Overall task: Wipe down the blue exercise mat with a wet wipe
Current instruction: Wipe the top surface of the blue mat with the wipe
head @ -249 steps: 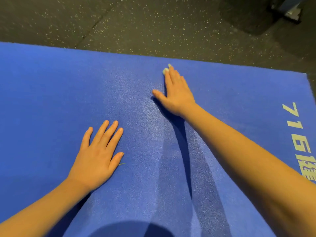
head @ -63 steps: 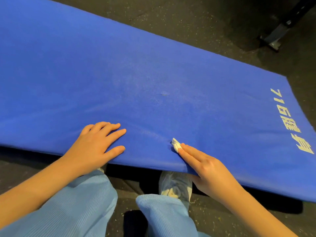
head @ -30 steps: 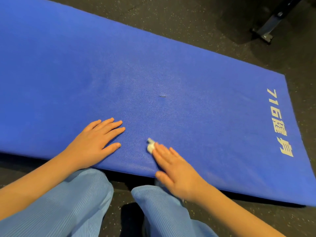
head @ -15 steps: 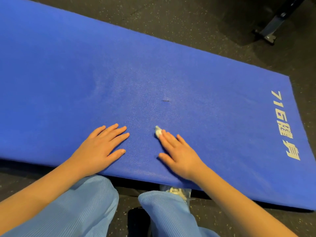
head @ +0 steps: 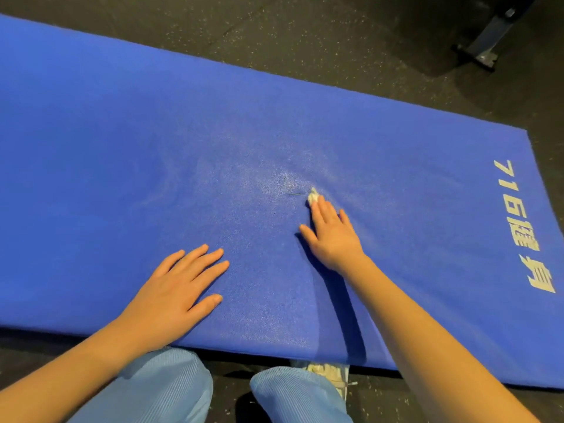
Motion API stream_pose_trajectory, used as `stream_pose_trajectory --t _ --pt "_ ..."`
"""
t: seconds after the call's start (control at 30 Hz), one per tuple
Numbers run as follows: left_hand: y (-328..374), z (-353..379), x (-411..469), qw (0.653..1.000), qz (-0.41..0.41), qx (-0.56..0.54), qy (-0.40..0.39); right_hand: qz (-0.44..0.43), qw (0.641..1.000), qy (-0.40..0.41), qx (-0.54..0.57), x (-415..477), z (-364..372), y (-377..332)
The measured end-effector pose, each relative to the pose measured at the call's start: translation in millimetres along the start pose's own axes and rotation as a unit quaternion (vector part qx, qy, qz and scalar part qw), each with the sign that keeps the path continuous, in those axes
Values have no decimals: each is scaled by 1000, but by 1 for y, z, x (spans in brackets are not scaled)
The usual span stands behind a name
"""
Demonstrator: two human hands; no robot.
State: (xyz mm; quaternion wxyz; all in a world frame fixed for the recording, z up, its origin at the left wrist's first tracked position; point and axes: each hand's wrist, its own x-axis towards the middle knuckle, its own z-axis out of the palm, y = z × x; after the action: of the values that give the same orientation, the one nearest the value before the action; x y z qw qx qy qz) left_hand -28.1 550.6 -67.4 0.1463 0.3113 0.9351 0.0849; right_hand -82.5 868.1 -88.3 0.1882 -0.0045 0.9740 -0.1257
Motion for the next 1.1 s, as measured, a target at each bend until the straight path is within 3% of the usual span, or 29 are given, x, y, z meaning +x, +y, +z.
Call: stream_pose_trajectory --t 0.07,0.23,0.3,0.43,0.53,0.63,0.7,0.83,1.0,1.03,1.1 --pt "-2 -2 2 1000 14 -8 0 14 998 18 58 8 3 -19" --pt "-17 2 32 999 -16 -32 -2 -164 986 -15 -6 -11 10 -27" --pt "-20 4 42 999 -30 -20 -2 -134 991 2 -29 9 3 -10" --pt "-15 4 42 1000 -26 13 -9 15 999 34 20 44 -2 -15" --pt "-17 0 42 1000 -20 -3 -5 -86 996 1 36 30 9 -39" --pt "-26 -6 54 1000 2 -13 15 -180 982 -39 -32 26 4 -20" --pt "-35 -8 68 1000 -3 -11 15 -150 987 -5 -54 45 -7 0" --pt "-44 -4 89 999 -42 -7 9 23 998 55 2 71 -12 -8" --pt "-45 -7 92 1000 -28 -3 8 -169 985 -3 -35 54 -1 -26" --pt "-50 -9 96 1000 -16 -1 6 -182 982 9 -51 61 -5 -16" --pt "-61 -14 111 1000 -2 9 12 -125 990 39 -60 84 -15 -1"
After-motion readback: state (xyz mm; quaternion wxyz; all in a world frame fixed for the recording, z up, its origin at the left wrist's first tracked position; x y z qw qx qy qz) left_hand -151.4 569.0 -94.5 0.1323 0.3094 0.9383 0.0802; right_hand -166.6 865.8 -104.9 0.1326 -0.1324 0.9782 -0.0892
